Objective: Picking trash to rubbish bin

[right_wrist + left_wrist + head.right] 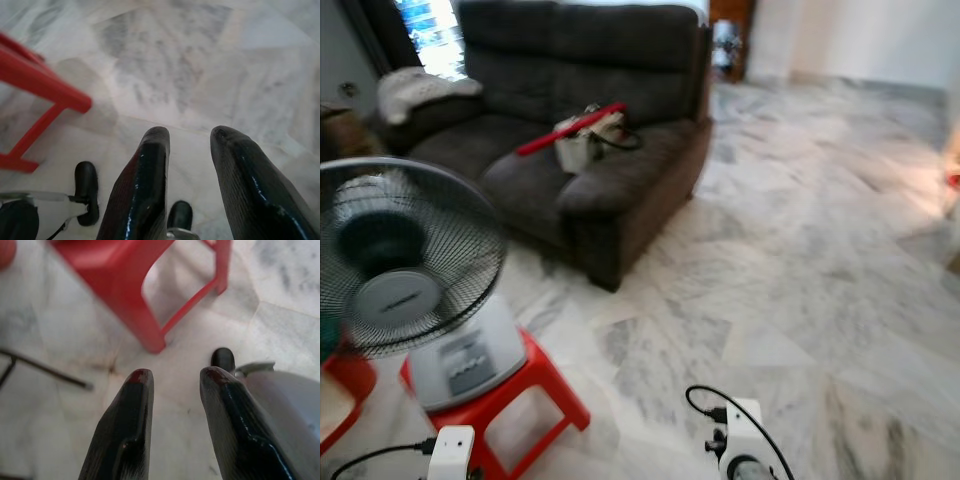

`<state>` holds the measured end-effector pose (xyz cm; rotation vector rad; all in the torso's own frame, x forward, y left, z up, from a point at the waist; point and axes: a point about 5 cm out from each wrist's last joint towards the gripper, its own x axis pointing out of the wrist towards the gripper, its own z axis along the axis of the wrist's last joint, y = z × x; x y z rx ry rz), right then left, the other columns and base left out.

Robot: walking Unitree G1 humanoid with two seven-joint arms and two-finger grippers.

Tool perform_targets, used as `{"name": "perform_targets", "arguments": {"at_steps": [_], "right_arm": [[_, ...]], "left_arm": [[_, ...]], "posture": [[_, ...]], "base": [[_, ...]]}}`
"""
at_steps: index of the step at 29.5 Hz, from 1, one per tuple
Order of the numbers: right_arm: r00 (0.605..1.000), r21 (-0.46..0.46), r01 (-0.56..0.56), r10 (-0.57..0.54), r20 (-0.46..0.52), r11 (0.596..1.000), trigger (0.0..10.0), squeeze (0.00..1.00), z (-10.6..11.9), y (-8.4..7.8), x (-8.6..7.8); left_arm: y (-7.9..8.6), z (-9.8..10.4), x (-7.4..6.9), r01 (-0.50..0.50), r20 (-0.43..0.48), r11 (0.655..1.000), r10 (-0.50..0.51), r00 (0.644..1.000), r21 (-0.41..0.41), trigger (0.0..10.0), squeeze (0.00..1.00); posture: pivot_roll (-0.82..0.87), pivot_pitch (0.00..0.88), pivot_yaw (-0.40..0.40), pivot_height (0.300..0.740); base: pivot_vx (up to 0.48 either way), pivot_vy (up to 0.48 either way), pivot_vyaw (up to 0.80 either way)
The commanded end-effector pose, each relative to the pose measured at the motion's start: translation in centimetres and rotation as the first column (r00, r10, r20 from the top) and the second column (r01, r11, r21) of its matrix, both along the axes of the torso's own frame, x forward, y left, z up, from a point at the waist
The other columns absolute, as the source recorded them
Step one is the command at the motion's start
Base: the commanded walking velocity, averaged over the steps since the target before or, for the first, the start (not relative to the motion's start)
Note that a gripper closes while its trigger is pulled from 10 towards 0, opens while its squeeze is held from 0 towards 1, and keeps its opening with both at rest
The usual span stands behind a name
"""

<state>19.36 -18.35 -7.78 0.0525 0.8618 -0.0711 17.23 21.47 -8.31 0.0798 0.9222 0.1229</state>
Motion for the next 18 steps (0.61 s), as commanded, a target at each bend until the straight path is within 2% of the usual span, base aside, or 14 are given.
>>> {"name": "perform_targets", "arguments": {"at_steps": [1, 8, 18], "right_arm": [[0.954, 0.103, 0.287, -0.294, 0.054, 0.952, 10.0, 0.00, 1.26, -5.59, 0.34], [0.953, 0.091, 0.297, -0.301, 0.031, 0.950, 10.0, 0.00, 0.90, -5.75, -0.39], [0.952, 0.096, 0.298, -0.302, 0.040, 0.950, 10.0, 0.00, 1.14, -5.80, 0.06]], "left_arm": [[-4.60, -0.67, 0.26, 0.074, -0.060, 0.995, -0.077, 0.995, -0.060, 10.0, 0.00], [-4.92, -0.67, 0.34, 0.085, -0.060, 0.994, -0.089, 0.994, -0.062, 10.0, 0.00], [-4.90, -0.81, 0.01, 0.083, -0.070, 0.995, -0.087, 0.994, -0.058, 10.0, 0.00]], "posture": [[-0.08, 0.000, -0.008, 0.740], [-0.07, 0.000, -0.012, 0.740], [-0.07, 0.000, -0.012, 0.740]], "base": [[0.000, 0.000, 0.80], [0.000, 0.000, 0.80], [0.000, 0.000, 0.80]]}}
